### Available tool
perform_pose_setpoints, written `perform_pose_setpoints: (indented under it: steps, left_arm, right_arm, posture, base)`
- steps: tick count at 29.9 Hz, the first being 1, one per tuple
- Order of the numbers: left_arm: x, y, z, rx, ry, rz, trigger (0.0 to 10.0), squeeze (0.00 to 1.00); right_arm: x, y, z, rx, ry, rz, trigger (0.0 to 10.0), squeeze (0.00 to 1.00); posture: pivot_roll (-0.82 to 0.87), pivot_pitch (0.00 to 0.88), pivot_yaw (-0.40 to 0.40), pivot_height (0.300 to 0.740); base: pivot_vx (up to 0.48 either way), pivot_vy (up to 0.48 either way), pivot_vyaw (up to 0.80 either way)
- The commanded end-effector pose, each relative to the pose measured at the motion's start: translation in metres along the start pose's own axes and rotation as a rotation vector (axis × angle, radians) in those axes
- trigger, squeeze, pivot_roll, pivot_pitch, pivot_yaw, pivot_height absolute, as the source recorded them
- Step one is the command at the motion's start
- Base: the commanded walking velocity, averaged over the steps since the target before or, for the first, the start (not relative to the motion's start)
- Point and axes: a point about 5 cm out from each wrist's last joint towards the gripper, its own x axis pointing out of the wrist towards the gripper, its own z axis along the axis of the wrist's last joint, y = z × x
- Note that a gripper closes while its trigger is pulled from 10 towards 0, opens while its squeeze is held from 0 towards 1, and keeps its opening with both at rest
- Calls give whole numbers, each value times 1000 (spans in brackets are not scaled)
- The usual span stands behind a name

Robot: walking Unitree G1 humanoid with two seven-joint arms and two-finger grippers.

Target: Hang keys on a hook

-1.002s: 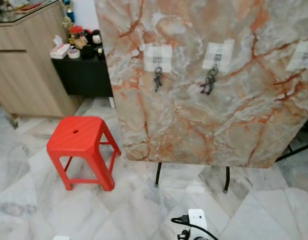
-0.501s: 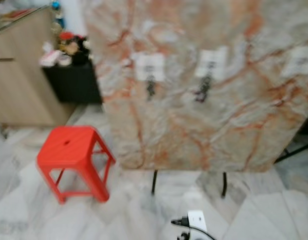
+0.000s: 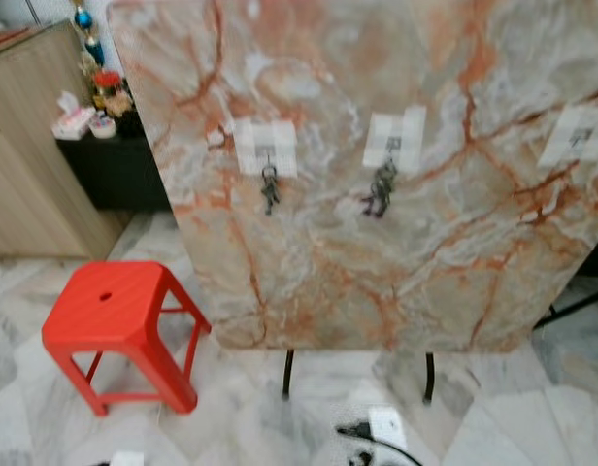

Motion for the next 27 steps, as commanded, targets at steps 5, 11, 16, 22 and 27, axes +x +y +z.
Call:
perform_pose_setpoints:
  steps: [5, 11, 16, 22, 27]
  left_arm:
    - [-1, 3, -12, 14, 46, 5, 10000, 0]
    - [-2, 4, -13, 8, 47, 6, 10000, 0]
    - [-2, 4, -15, 8, 51, 6, 10000, 0]
    - [-2, 4, -17, 2, 55, 1, 10000, 0]
    - [-2, 3, -17, 0, 54, -2, 10000, 0]
  right_arm:
    - [1, 7, 2, 4, -4, 17, 10000, 0]
    - [1, 7, 2, 10, -4, 15, 10000, 0]
    - [1, 8, 2, 12, -4, 16, 10000, 0]
    - [1, 8, 2, 12, -3, 16, 10000, 0]
    - [1, 7, 2, 12, -3, 14, 10000, 0]
  posture:
    - [7, 17, 3, 740]
    - [12, 22, 1, 740]
    - [12, 23, 2, 740]
    - [11, 24, 1, 740]
    - [10, 25, -1, 740]
  base:
    - [0, -260, 0]
    - [0, -448, 0]
    - [0, -461, 0]
    - [0, -463, 0]
    - [0, -468, 0]
